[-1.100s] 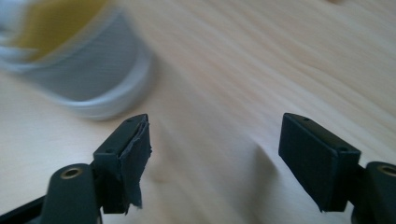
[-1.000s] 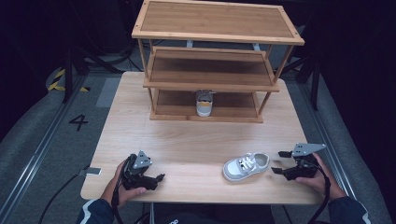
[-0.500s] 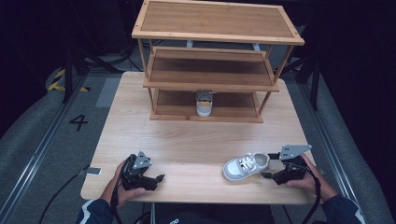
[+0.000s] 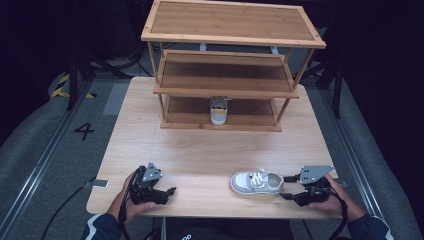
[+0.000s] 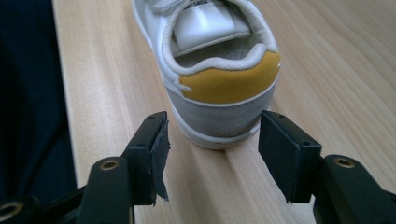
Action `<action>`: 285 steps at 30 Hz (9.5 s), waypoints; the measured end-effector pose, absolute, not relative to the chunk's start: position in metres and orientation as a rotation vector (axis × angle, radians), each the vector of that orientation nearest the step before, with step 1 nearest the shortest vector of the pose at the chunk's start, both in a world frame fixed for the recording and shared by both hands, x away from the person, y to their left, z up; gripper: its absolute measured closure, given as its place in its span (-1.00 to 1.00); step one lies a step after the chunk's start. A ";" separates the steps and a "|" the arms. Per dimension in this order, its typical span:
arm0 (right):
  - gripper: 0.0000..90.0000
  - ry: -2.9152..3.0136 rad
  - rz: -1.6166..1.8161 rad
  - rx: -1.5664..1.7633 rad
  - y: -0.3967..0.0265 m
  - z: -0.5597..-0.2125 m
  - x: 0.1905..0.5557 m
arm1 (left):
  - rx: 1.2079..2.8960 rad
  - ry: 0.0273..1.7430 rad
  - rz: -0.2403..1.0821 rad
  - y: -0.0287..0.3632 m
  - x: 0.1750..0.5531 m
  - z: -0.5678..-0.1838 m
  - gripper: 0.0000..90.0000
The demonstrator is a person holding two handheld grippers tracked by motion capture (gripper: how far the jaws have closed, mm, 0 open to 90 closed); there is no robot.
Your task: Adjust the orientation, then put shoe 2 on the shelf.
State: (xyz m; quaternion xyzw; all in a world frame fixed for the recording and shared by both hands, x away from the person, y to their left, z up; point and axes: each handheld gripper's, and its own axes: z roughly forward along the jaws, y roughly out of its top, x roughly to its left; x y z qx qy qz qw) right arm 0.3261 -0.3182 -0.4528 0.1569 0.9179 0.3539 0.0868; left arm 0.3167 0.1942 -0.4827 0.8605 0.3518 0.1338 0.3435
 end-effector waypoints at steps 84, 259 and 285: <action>0.51 3.042 0.870 -0.098 -0.147 -0.434 0.314 | 2.244 0.904 0.343 0.193 0.319 -0.483 -0.67; -0.28 2.569 0.801 0.757 -0.204 -0.425 0.489 | 2.249 0.864 0.319 0.196 0.319 -0.483 -0.65; -0.33 2.595 0.747 0.743 -0.273 -0.429 0.422 | 2.261 0.855 0.325 0.196 0.321 -0.482 -0.67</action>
